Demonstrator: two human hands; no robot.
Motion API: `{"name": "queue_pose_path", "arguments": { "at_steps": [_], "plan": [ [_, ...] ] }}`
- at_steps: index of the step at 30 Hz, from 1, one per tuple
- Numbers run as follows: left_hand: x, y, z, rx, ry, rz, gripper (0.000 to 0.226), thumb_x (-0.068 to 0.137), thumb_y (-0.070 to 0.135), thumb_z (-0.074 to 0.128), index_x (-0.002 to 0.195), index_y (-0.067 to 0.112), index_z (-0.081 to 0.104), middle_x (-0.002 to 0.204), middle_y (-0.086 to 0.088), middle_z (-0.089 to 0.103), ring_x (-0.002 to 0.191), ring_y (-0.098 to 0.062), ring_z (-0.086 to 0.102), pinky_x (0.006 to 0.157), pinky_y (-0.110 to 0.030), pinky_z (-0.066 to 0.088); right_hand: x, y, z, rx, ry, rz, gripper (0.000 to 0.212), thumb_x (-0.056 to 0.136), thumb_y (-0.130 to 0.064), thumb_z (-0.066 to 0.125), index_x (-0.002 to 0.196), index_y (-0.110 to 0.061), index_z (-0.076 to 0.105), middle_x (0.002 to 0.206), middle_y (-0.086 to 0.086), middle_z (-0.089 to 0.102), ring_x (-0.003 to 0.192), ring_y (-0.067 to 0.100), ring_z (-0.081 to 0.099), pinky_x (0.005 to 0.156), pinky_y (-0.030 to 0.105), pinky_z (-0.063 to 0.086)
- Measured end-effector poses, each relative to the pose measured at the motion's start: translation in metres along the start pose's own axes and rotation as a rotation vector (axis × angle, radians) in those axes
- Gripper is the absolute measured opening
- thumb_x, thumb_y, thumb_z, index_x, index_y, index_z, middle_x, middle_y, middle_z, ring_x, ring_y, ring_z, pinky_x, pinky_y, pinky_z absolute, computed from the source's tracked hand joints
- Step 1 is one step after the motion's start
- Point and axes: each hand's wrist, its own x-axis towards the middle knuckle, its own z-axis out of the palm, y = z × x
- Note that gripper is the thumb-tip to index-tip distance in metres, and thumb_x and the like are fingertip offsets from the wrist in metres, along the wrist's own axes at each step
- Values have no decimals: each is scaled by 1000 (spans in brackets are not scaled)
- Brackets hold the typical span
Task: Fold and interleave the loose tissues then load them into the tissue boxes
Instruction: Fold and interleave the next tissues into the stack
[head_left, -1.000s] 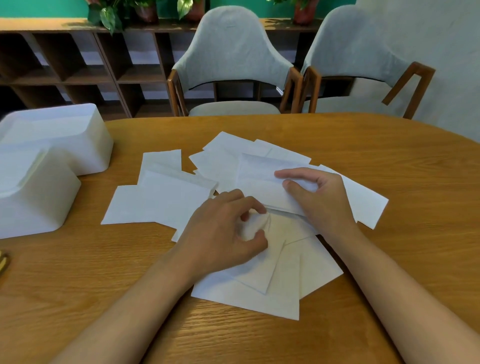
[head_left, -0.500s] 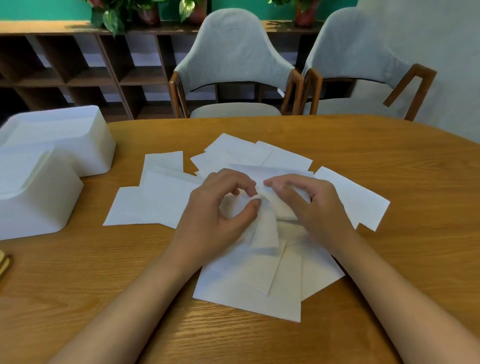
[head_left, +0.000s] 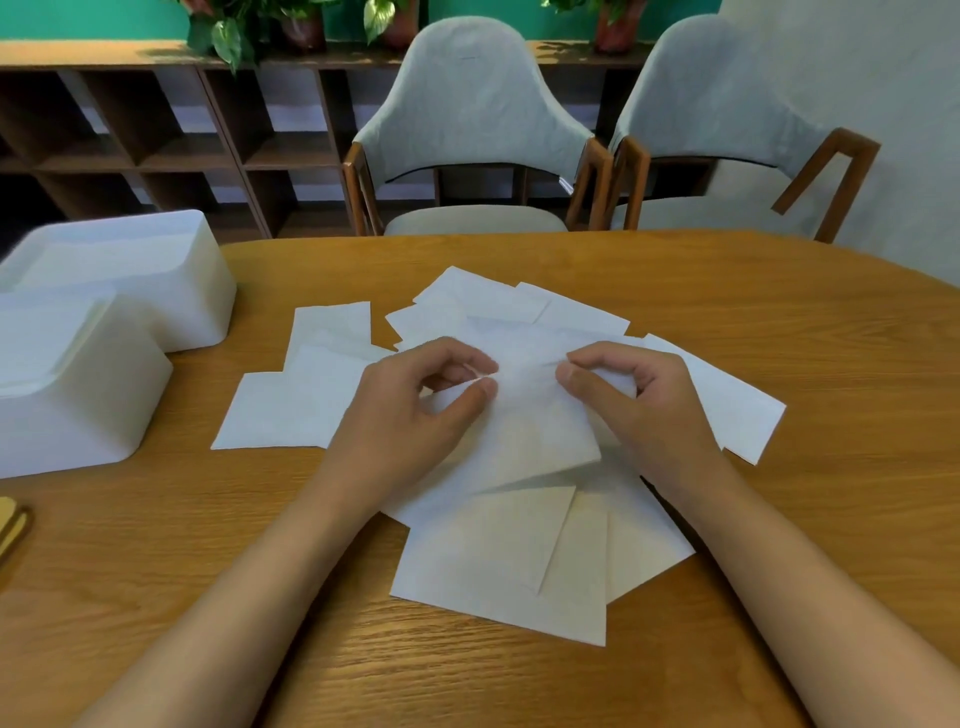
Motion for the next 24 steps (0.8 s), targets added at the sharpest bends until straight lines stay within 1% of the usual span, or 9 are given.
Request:
{"name": "queue_pose_path", "arguments": {
  "at_steps": [2,4,11,13,15,18,20,22,24],
  "plan": [
    [4,-1,-5,-43,-22,-27,10,93,25,77,99,31,79,95,18,76,97,-6,68,85,-18,52,0,-4,-1,7,-4,16,6,85,-37,73,90,-35,73,92,-31,71,99,-11,61,80,1,42],
    [4,2,-8,-74,-25,-13,11,90,26,79,100,31,81,97,20,76,99,-5,69,87,-17,52,-2,-7,1,12,-58,28,23,78,-49,69,94,-34,73,95,-28,72,100,-6,64,80,6,47],
    [-3,9,-8,2,44,127,17,82,38,80,98,32,82,95,25,76,98,1,68,82,-8,49,-9,-12,9,-77,-182,-19,21,82,-45,71,98,-33,74,99,-24,71,103,1,64,84,22,54],
    [-2,8,-7,-19,48,111,18,82,39,80,99,32,82,96,26,76,99,1,68,82,-9,49,-9,-12,10,-75,-185,-19,7,87,-38,71,94,-37,72,96,-32,69,100,-5,63,75,15,54],
    [-1,7,-7,-43,57,94,19,83,39,79,100,30,82,97,24,77,99,1,69,83,-9,49,-9,-11,11,-87,-150,-39,11,90,-29,71,87,-40,68,90,-41,65,97,-13,59,72,9,49],
    [1,6,-8,-79,74,65,13,87,32,80,99,30,82,97,23,77,100,1,70,85,-10,51,-6,-11,7,-42,-123,-13,7,88,-30,72,92,-36,69,94,-37,66,99,-11,59,72,7,48],
    [2,7,-8,-111,99,54,10,87,29,80,97,32,81,96,23,77,98,1,70,86,-12,52,-5,-11,5,-55,-128,-12,19,86,-36,72,105,-37,69,110,-36,63,109,-13,54,82,1,42],
    [1,8,-8,-128,132,51,10,87,29,81,95,33,80,96,24,77,97,1,71,85,-11,51,-5,-12,6,-104,-138,-36,38,84,-44,71,120,-45,60,122,-46,52,120,-22,41,89,-8,28],
    [1,8,-6,-132,140,40,9,87,30,81,94,35,79,96,24,77,98,2,70,84,-10,51,-6,-11,7,-103,-165,-50,55,81,-48,70,132,-50,50,129,-51,43,126,-25,33,91,-10,21]
  ]
}}
